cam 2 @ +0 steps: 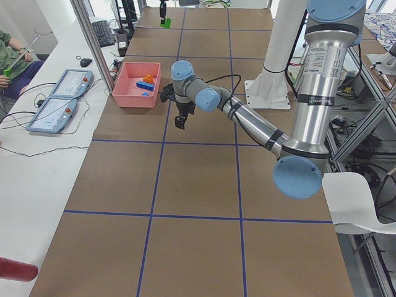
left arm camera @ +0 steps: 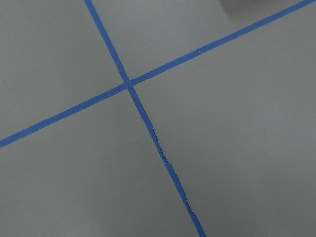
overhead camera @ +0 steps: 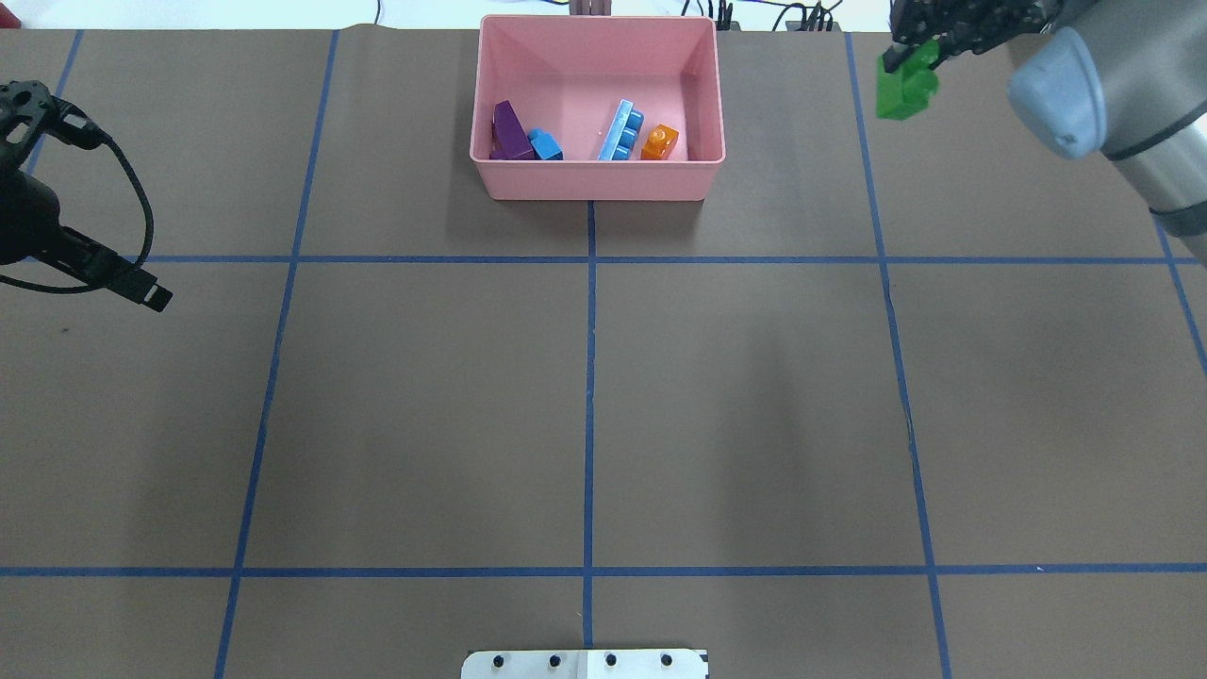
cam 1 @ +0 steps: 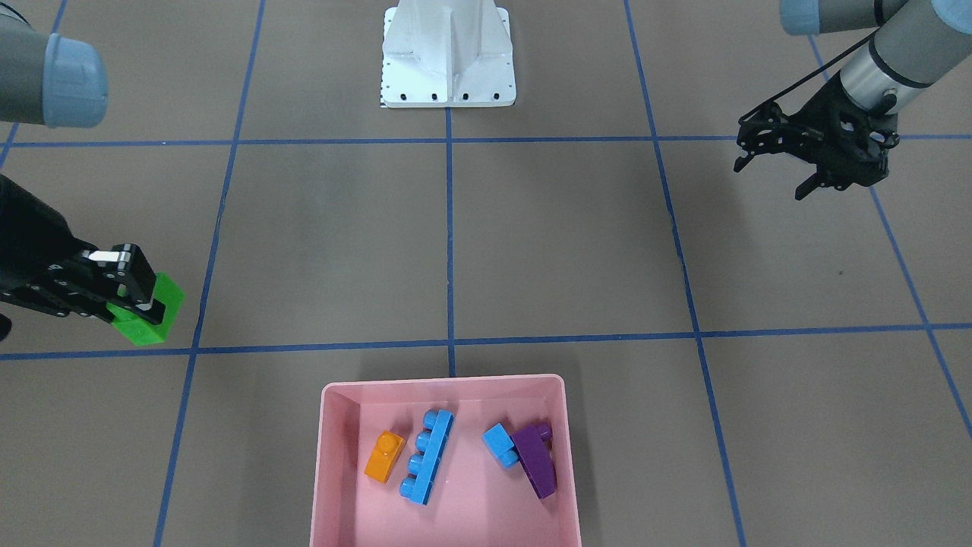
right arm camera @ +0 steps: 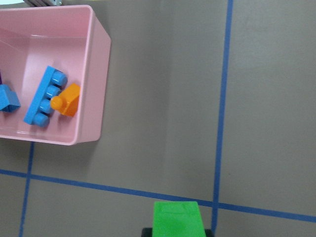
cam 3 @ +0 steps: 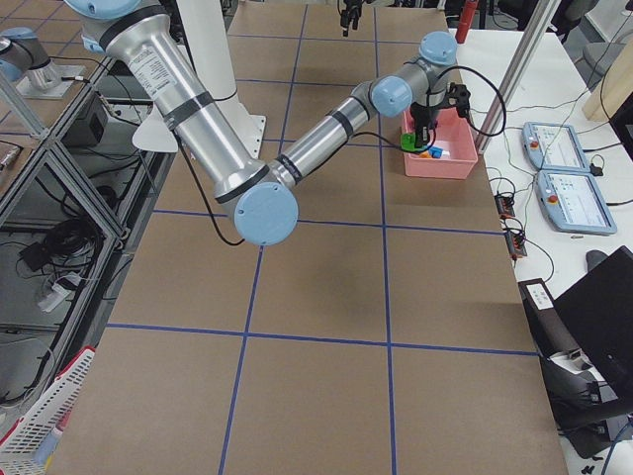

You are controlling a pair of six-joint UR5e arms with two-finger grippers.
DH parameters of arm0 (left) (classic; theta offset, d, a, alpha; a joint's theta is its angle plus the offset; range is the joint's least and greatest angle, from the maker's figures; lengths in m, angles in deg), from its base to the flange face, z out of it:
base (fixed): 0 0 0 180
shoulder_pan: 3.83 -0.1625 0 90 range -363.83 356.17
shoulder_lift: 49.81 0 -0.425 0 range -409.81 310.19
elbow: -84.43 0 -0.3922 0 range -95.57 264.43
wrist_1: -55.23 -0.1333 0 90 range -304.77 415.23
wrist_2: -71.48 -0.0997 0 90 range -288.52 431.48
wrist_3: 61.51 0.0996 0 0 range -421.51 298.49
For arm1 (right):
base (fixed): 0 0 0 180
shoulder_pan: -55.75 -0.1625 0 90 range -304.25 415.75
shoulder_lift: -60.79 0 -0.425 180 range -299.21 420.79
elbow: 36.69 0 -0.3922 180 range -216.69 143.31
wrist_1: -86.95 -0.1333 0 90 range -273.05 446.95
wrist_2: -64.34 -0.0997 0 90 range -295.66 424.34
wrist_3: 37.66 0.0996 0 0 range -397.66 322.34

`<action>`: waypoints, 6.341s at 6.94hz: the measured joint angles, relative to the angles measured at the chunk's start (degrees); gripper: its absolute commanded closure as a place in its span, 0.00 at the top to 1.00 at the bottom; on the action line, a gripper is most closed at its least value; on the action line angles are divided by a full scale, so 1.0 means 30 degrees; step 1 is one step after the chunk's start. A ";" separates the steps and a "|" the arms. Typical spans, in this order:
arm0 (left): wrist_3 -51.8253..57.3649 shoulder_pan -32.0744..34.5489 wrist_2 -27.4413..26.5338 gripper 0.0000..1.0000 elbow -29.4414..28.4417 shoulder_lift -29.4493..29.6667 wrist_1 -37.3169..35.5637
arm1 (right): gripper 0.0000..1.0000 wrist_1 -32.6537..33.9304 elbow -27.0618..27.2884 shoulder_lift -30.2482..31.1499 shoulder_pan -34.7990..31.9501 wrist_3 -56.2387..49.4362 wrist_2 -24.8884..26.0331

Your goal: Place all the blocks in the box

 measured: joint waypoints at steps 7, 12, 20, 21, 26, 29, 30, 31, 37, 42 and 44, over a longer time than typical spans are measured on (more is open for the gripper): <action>-0.0020 -0.0020 0.0030 1.00 -0.0086 0.0002 0.0008 | 0.00 -0.4169 -1.5675 -1.1397 0.4140 0.7469 0.3458; 0.0009 -0.0030 0.0125 1.00 -0.0158 -0.0022 0.0028 | 0.12 -1.1740 -2.1277 -1.2197 0.6108 1.0879 0.7649; 0.0105 0.0073 0.0351 1.00 -0.0064 -0.0177 0.0025 | 1.00 -1.0349 -2.0269 -1.2704 0.6296 1.0857 0.7704; 0.0324 0.0294 0.0501 1.00 -0.0035 -0.0309 0.0004 | 1.00 -0.7200 -1.8316 -1.2538 0.6038 0.9549 0.7241; 0.2648 0.5104 0.0393 1.00 -0.0128 -0.3302 -0.0165 | 1.00 -0.0096 -0.3982 -0.3133 0.3889 0.3912 0.4755; 0.7098 0.8252 0.0366 1.00 -0.1631 -0.5123 -0.0183 | 1.00 -0.0020 0.0560 0.2816 0.1417 -0.0941 0.3204; 0.7587 0.8822 0.0390 1.00 -0.1833 -0.6142 -0.0039 | 1.00 -0.0024 0.1578 0.4503 0.0599 -0.2639 0.2809; 0.7734 0.9194 0.0397 1.00 -0.1926 -0.6602 0.0051 | 1.00 -0.0035 0.2313 0.6033 -0.0195 -0.4414 0.2608; 0.8065 0.9895 0.0414 1.00 -0.2609 -0.6922 0.0308 | 1.00 -0.0393 0.3594 1.4266 -0.5942 -1.5479 0.1007; 0.8130 0.9902 0.0557 1.00 -0.3117 -0.6929 0.0699 | 1.00 -0.1233 0.5326 1.9026 -0.7971 -1.6045 0.1013; 0.8227 0.9911 0.0582 1.00 -0.3058 -0.6911 0.0722 | 1.00 -0.1248 0.5432 1.8988 -0.8188 -1.5858 0.1048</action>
